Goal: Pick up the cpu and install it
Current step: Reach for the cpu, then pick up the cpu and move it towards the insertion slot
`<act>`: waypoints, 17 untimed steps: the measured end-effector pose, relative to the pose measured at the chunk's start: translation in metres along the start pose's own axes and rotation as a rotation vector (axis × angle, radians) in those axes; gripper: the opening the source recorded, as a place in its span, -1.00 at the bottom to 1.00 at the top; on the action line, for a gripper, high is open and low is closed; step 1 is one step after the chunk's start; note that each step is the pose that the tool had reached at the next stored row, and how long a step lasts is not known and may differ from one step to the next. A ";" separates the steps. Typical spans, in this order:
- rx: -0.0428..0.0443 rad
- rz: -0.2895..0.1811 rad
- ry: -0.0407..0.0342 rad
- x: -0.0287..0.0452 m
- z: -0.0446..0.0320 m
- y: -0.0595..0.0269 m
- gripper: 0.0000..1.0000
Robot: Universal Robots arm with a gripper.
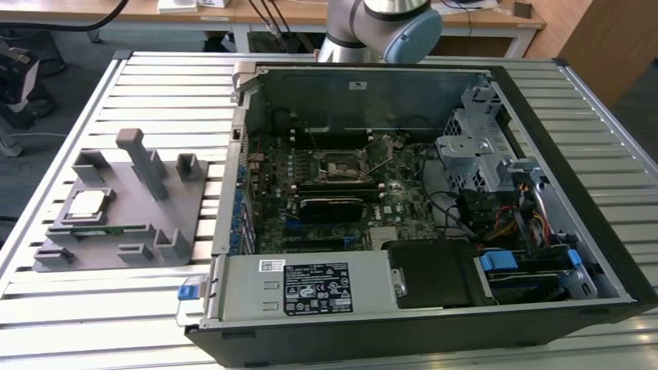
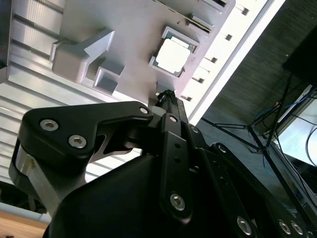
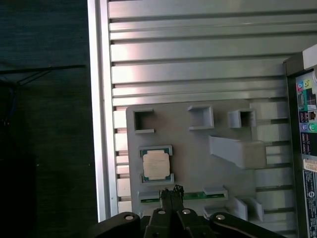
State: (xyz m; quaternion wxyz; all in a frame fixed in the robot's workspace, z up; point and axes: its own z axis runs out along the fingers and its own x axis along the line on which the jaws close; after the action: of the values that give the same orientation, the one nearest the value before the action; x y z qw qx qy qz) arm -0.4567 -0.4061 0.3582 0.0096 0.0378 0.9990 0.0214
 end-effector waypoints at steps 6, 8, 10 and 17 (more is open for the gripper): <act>0.0000 0.000 0.0003 0.0051 0.0011 -0.0004 -0.79; 0.0001 0.000 0.0005 0.0068 0.0013 -0.0006 -0.79; 0.0000 0.000 0.0004 0.0085 0.0017 -0.0008 -0.79; 0.0001 0.000 0.0024 0.0114 0.0041 -0.0011 -0.79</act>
State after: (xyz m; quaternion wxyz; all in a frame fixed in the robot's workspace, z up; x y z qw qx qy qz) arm -0.4681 -0.4061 0.3538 0.0084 0.0378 0.9990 0.0214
